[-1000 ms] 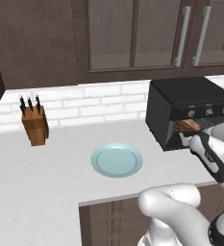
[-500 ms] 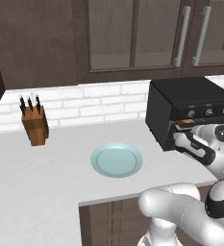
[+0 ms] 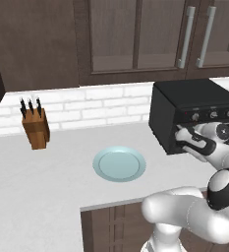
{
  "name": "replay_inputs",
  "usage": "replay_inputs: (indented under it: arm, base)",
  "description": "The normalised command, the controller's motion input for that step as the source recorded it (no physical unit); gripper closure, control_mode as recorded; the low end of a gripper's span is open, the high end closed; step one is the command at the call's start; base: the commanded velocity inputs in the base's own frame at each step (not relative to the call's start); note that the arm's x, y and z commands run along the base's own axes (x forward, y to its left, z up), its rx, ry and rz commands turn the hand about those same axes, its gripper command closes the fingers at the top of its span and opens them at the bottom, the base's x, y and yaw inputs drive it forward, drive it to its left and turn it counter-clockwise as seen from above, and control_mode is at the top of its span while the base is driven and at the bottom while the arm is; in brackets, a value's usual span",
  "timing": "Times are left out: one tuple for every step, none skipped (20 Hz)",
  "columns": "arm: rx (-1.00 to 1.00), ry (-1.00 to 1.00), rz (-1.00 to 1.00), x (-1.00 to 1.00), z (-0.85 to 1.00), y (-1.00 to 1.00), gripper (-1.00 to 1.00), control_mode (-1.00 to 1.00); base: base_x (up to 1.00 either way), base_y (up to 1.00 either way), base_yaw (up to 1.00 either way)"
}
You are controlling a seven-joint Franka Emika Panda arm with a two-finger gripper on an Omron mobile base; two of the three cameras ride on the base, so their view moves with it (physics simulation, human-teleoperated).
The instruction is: Pick up the kebab skewer and baguette bread, and place them inside the toaster oven. Close the toaster oven door and start by setting the timer.
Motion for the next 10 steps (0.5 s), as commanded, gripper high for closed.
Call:
replay_inputs:
  arm:
    - [-0.05, 0.0, -0.02, 0.0, 0.0, 0.0, -1.0, -1.0]
    - [-0.05, 0.0, -0.02, 0.0, 0.0, -0.02, -1.0, -1.0]
    - [-0.04, 0.0, -0.02, -0.34, 0.09, -0.06, -1.0, -1.0]
    - [-0.05, 0.0, -0.03, -0.44, 0.11, -0.04, -1.0, -1.0]
    - [-0.04, 0.0, -0.03, -0.51, 0.2, -0.03, -1.0, -1.0]
    - [-0.05, 0.0, -0.03, -0.52, 0.21, -0.01, -1.0, -1.0]
    - [-0.04, 0.0, -0.03, -0.53, 0.26, -0.01, -1.0, -1.0]
    - [-0.03, 0.0, -0.03, -0.59, 0.25, 0.0, -1.0, -1.0]
    - [-0.02, 0.0, -0.03, -0.61, 0.24, -0.03, -1.0, -1.0]
    - [-0.03, 0.0, -0.03, -0.62, 0.19, -0.04, -1.0, -1.0]
  base:
    - [0.0, 0.0, 0.0]
    - [0.0, 0.0, 0.0]
    - [0.0, 0.0, 0.0]
    - [0.0, 0.0, 0.0]
    - [0.0, 0.0, 0.0]
    - [0.0, 0.0, 0.0]
    - [0.0, 0.0, 0.0]
    - [0.0, 0.0, 0.0]
    - [0.0, 0.0, 0.0]
    - [0.0, 0.0, 0.0]
